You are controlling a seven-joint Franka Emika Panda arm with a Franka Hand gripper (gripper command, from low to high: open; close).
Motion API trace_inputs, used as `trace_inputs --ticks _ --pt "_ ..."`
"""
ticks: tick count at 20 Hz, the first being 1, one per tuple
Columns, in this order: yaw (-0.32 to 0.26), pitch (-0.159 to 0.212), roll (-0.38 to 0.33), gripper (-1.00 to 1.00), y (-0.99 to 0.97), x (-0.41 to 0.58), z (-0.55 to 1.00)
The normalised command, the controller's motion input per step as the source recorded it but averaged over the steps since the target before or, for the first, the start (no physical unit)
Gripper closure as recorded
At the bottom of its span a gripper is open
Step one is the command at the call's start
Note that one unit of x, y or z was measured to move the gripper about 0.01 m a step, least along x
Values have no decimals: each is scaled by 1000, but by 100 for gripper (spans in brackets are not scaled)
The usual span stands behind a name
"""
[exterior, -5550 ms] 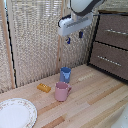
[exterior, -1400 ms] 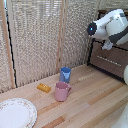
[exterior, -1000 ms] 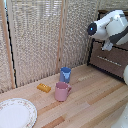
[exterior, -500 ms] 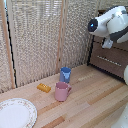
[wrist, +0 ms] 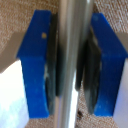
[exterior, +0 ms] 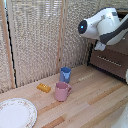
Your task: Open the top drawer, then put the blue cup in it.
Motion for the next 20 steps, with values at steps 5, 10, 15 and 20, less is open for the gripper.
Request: trace_inputs --ticks 5,10,15,20 --pt "30 55 -29 100 658 180 -1" --pt "65 13 -36 100 223 56 0" --pt "0 0 0 -100 81 36 -27" --pt "6 16 32 -100 141 142 109"
